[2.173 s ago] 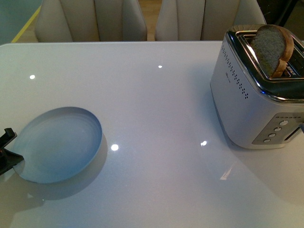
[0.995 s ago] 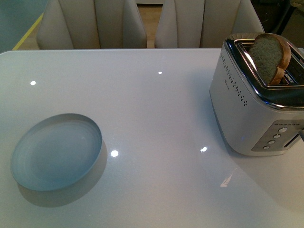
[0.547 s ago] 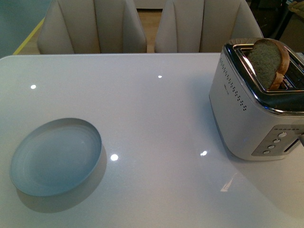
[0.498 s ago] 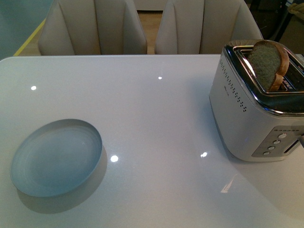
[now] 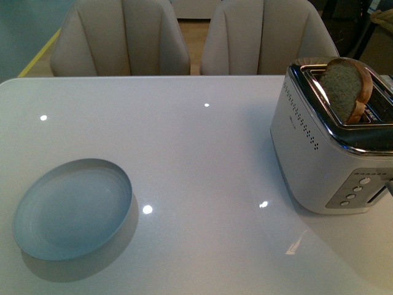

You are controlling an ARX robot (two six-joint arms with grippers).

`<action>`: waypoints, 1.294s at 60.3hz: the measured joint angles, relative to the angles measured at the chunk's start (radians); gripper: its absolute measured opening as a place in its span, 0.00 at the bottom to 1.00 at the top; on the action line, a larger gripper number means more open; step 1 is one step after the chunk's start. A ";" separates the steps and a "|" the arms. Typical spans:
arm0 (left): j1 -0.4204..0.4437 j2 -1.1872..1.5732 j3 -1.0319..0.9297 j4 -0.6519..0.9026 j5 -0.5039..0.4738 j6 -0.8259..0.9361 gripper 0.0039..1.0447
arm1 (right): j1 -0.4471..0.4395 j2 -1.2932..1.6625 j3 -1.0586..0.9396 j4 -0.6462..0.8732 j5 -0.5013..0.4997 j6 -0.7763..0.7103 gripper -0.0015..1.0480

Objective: Left arm holds plate, right arm toasts bread

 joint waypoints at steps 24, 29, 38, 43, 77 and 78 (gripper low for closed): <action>0.000 -0.233 -0.070 -0.151 0.000 0.001 0.03 | 0.000 0.000 0.000 0.000 0.000 0.000 0.91; 0.000 -0.281 -0.070 -0.198 0.000 0.001 0.03 | 0.000 0.000 0.000 0.000 0.000 0.000 0.91; 0.000 -0.369 -0.070 -0.280 0.000 0.001 0.03 | 0.000 0.000 0.000 0.000 0.000 0.000 0.91; 0.000 -0.410 -0.070 -0.321 0.000 0.001 0.03 | 0.000 0.000 0.000 0.000 0.000 0.000 0.91; 0.000 -0.608 -0.070 -0.517 0.000 0.001 0.03 | 0.000 0.000 0.000 0.000 0.000 0.000 0.91; 0.000 -0.610 -0.070 -0.519 0.000 0.001 0.03 | 0.000 0.000 0.000 0.000 0.000 0.000 0.91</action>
